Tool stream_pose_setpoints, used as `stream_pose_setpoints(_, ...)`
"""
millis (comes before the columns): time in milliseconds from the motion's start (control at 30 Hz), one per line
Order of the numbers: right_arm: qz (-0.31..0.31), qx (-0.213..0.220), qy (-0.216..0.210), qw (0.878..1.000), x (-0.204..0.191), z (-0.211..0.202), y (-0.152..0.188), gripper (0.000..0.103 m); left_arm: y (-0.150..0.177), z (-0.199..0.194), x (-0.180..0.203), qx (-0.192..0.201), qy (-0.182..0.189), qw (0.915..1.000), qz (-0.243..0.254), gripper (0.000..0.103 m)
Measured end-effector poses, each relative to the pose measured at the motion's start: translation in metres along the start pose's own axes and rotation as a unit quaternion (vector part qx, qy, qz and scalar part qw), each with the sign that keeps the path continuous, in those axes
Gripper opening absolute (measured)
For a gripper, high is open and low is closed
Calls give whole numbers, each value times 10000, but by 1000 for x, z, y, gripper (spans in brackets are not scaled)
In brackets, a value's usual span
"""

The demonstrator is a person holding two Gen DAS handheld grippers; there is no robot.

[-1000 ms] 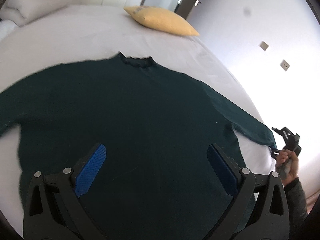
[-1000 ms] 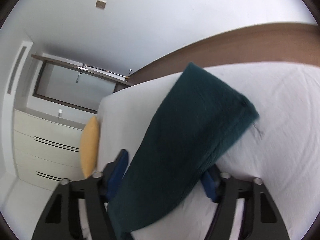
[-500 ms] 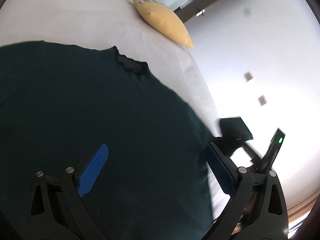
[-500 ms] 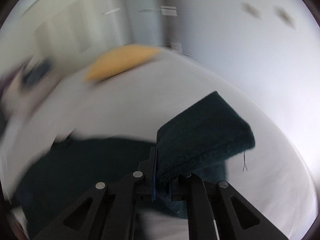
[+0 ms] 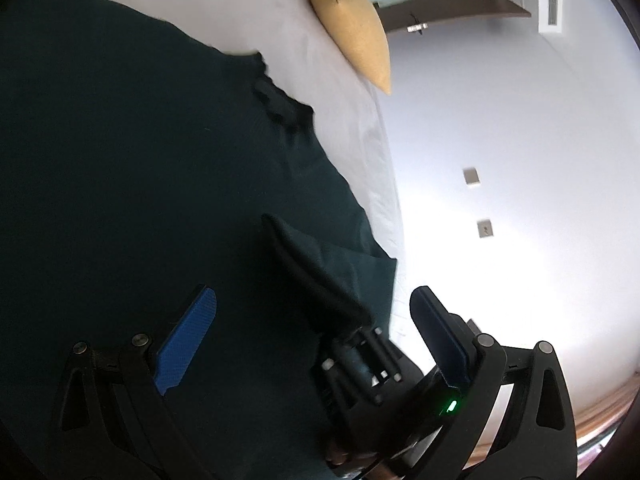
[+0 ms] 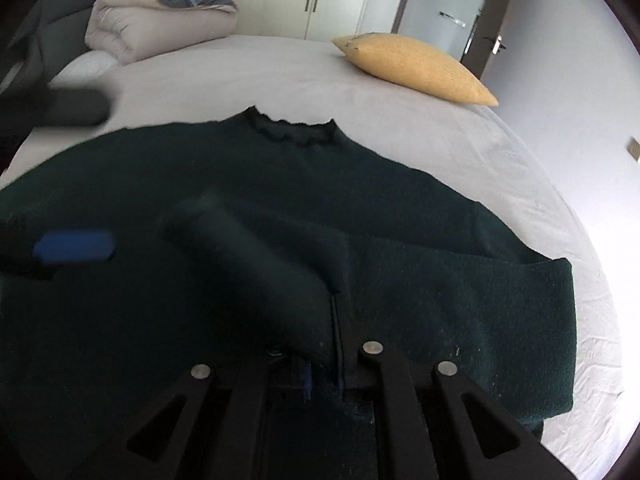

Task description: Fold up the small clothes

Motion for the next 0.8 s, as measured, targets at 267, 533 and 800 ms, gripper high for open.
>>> stream_pose_setpoints(267, 233, 44, -333, 9992, -10, 12, 6, 19, -11, 51, -2, -562, 4, 9983, -175, 93)
stream_pose_setpoints(533, 1086, -93, -1044, 9885, 12, -12, 17, 66, -29, 80, -24, -730, -173, 9970, -174, 8)
stream_pose_setpoints(800, 4049, -106, -2315, 8845, 117, -26, 38, 79, -29, 2, -1, -170, -454, 9978, 459, 7)
Point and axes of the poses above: each gripper's, at about its wrist camera, not at the fingertips, and z roughly the way its jaws point, x to its right, y to its underside, the point moved 7 cm from there along z, roughly the way its jaws point, and after that the axes turned 11 degrees about z, right-handed, at the moved point
